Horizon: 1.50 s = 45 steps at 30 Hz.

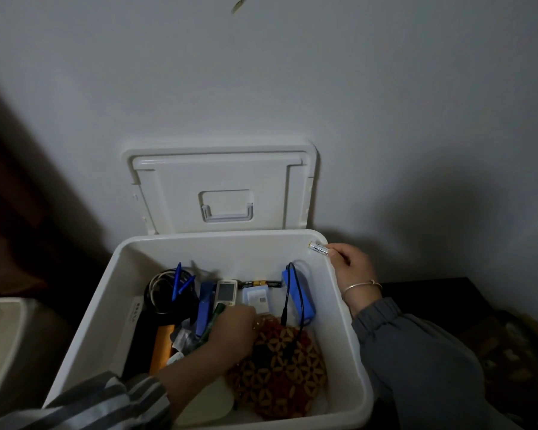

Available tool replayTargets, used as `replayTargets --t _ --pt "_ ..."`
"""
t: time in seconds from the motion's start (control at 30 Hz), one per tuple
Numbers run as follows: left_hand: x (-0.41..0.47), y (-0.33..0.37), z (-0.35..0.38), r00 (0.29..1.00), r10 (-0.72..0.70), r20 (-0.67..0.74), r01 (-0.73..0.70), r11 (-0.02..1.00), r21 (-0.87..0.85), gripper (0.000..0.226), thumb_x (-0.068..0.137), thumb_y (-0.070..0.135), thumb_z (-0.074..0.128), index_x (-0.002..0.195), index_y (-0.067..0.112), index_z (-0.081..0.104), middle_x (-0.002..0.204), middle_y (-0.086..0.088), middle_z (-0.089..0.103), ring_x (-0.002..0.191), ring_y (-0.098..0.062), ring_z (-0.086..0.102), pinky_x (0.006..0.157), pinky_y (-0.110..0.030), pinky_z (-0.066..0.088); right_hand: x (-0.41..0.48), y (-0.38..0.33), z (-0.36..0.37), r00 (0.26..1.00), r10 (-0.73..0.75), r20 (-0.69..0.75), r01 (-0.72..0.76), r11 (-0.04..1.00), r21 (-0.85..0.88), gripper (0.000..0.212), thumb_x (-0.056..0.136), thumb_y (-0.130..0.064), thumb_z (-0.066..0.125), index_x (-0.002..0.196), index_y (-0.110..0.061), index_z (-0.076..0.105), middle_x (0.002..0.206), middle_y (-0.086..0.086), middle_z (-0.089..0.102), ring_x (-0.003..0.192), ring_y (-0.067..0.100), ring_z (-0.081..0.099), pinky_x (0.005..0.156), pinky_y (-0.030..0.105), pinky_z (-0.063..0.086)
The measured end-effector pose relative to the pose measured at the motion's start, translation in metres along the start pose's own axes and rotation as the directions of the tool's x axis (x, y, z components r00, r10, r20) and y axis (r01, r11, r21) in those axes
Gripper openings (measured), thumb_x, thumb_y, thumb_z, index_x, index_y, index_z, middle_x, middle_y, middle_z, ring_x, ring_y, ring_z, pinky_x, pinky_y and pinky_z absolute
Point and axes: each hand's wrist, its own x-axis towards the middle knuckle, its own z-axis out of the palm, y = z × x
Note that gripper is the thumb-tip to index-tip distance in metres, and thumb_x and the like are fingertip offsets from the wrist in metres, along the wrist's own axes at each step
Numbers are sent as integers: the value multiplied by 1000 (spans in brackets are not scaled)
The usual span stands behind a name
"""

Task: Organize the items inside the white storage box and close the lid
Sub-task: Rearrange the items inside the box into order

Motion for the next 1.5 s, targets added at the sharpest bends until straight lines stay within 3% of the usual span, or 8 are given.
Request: replayTargets --t 0.23,0.37,0.57,0.7,0.8,1.07,1.27,1.5 --pt "11 -25 -23 985 30 170 16 965 -260 23 87 18 67 109 14 67 111 -4 65 102 -16 60 85 -26 51 0 -2 0 1000 9 4 -9 1000 -11 19 91 -11 56 101 -5 70 105 17 65 98 29 60 92 37 48" --pt "5 -37 -32 920 12 391 193 855 -482 18 89 7 62 105 15 65 110 -4 60 95 -13 60 74 -20 52 0 -2 0 1000 4 -1 -4 1000 -14 19 90 -10 56 101 -2 70 104 17 65 99 29 60 92 39 48" --pt "1 -30 -29 916 1 401 283 707 -648 18 90 3 59 103 15 64 109 -8 61 95 -18 62 73 -23 54 0 -2 0 1000 18 1 -18 1000 -5 18 91 -11 55 100 -5 70 104 16 65 98 28 60 92 37 49" --pt "3 -8 -8 985 10 172 44 951 -305 22 91 11 60 112 12 65 116 -6 61 105 -17 59 88 -24 51 -1 -4 0 1000 24 -3 -24 1000 -3 18 90 -10 56 100 -6 70 104 16 65 99 29 60 93 38 48" --pt "-3 4 4 991 133 33 -135 988 79 29 95 21 50 120 16 62 121 -4 54 110 -21 52 88 -27 46 -2 -5 0 1000 18 -10 -18 1000 -6 18 90 -8 56 100 -4 70 105 18 65 99 29 59 93 37 47" --pt "-6 2 6 970 197 141 -199 980 3 29 98 25 42 115 14 63 117 -6 64 105 -20 60 88 -31 50 -4 -7 0 1000 18 -18 -17 1000 10 19 91 -6 55 101 -1 70 105 18 65 99 30 59 92 38 48" --pt "28 -1 -10 988 122 -94 -109 985 135 45 92 33 54 133 17 47 133 -5 51 120 -23 48 98 -35 38 -6 -7 3 997 -9 -76 9 1000 0 21 91 -4 52 103 0 70 104 20 65 99 32 59 89 38 49" --pt "62 -11 1 996 23 87 -53 930 364 78 79 52 66 139 13 36 147 -11 32 135 -33 31 108 -53 21 -11 -10 9 983 -132 -126 110 979 -172 21 92 -5 52 106 0 68 105 21 57 88 19 48 70 13 28"
